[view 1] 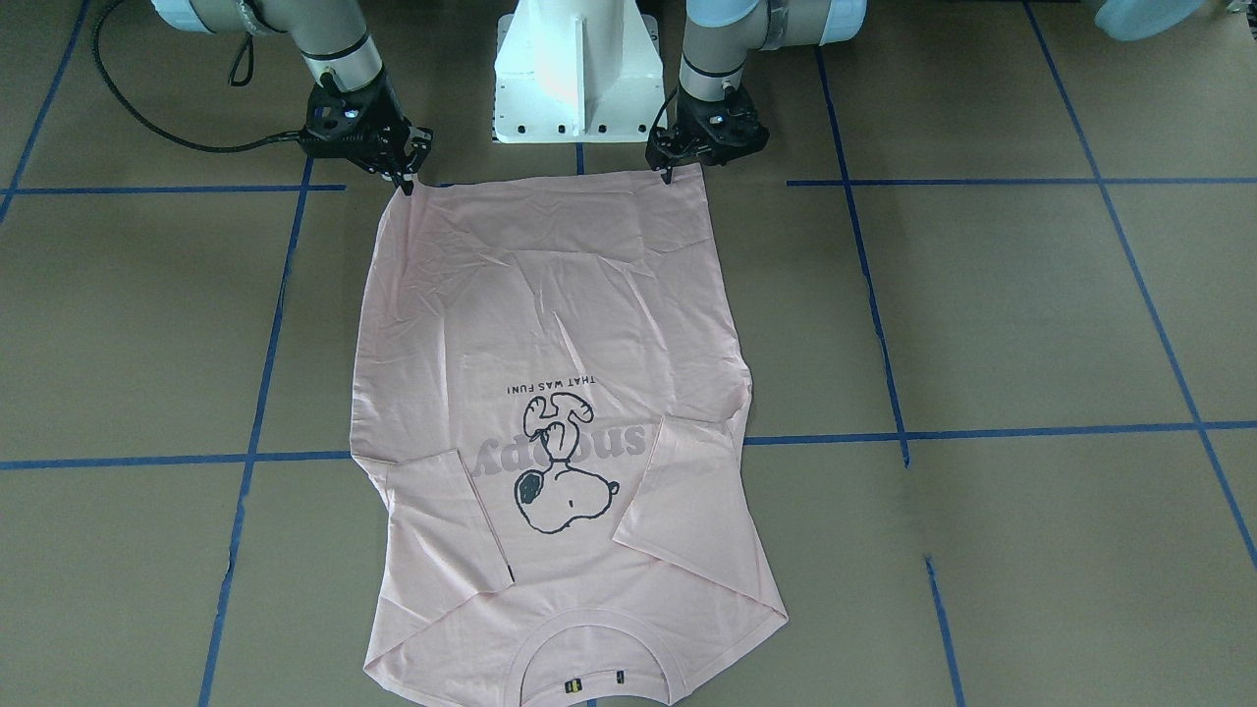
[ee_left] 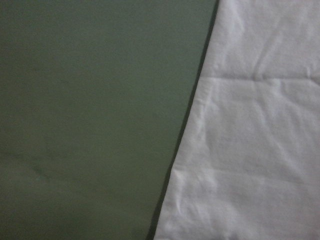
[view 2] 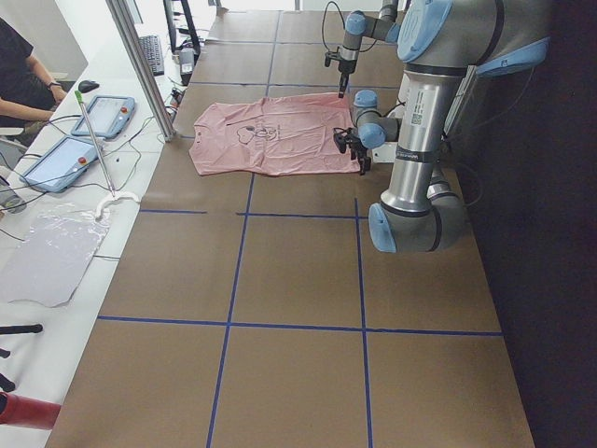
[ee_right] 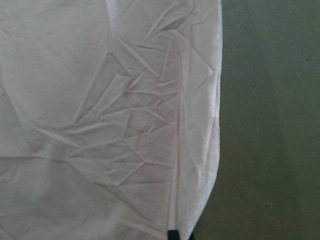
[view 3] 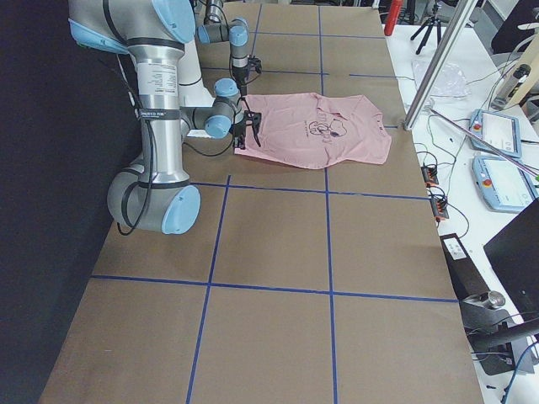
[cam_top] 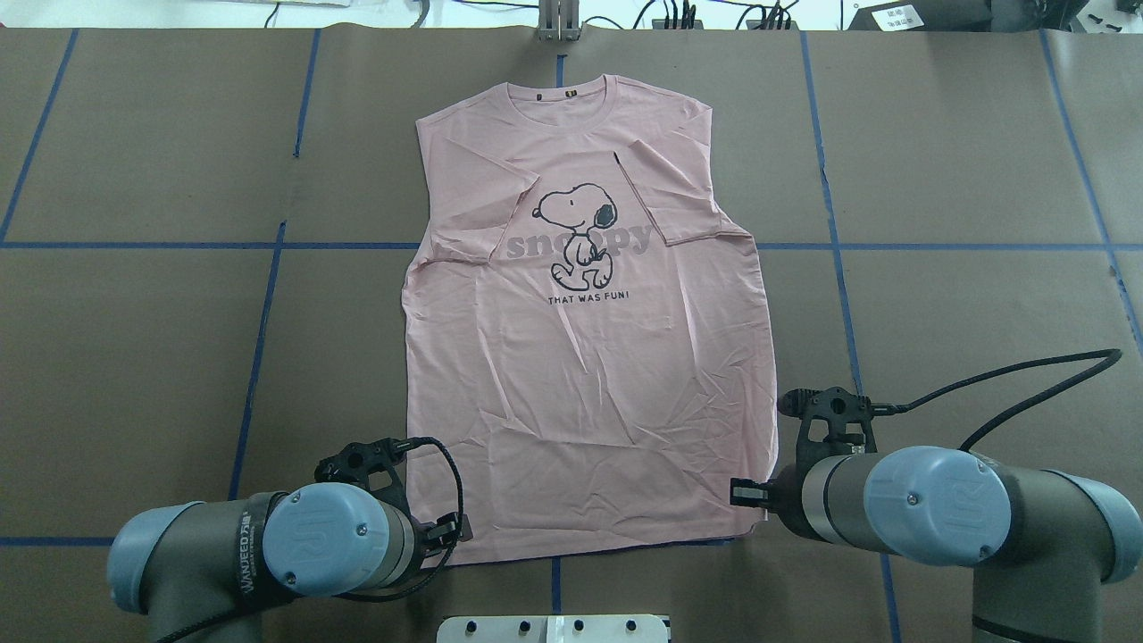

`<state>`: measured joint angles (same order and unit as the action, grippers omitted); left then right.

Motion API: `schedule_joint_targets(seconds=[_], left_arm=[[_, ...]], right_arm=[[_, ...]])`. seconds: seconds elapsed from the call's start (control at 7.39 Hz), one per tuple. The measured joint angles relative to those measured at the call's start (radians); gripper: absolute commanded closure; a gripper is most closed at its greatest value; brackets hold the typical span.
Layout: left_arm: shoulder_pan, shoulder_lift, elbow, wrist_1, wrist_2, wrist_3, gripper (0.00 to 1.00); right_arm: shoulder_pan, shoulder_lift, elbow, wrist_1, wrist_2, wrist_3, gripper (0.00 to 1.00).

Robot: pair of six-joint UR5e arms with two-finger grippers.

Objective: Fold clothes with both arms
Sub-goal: 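Grasp the hem corners with both grippers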

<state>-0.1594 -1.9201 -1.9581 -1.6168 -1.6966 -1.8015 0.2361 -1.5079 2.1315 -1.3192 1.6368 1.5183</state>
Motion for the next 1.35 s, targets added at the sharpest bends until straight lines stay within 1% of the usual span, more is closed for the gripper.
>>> schedule_joint_targets(seconds=[0.41, 0.54, 0.68, 0.81, 1.35], left_arm=[[0.0, 0.0, 0.007, 0.0, 0.0, 0.0, 0.72], [0.0, -0.002, 0.007, 0.0, 0.0, -0.001, 0.88], [0.0, -0.003, 0.004, 0.0, 0.0, -0.001, 0.98], [-0.001, -0.004, 0.0, 0.0, 0.0, -0.001, 1.0], [-0.003, -0.008, -0.014, 0.001, 0.0, -0.001, 1.0]], right_arm=[[0.001, 0.0, 0.002, 0.0, 0.001, -0.001, 1.0], [0.001, 0.0, 0.002, 0.0, 0.002, -0.001, 1.0], [0.001, 0.0, 0.003, 0.0, 0.002, -0.001, 1.0], [0.002, 0.001, 0.003, 0.0, 0.003, -0.001, 1.0], [0.004, 0.0, 0.011, 0.0, 0.008, -0.001, 1.0]])
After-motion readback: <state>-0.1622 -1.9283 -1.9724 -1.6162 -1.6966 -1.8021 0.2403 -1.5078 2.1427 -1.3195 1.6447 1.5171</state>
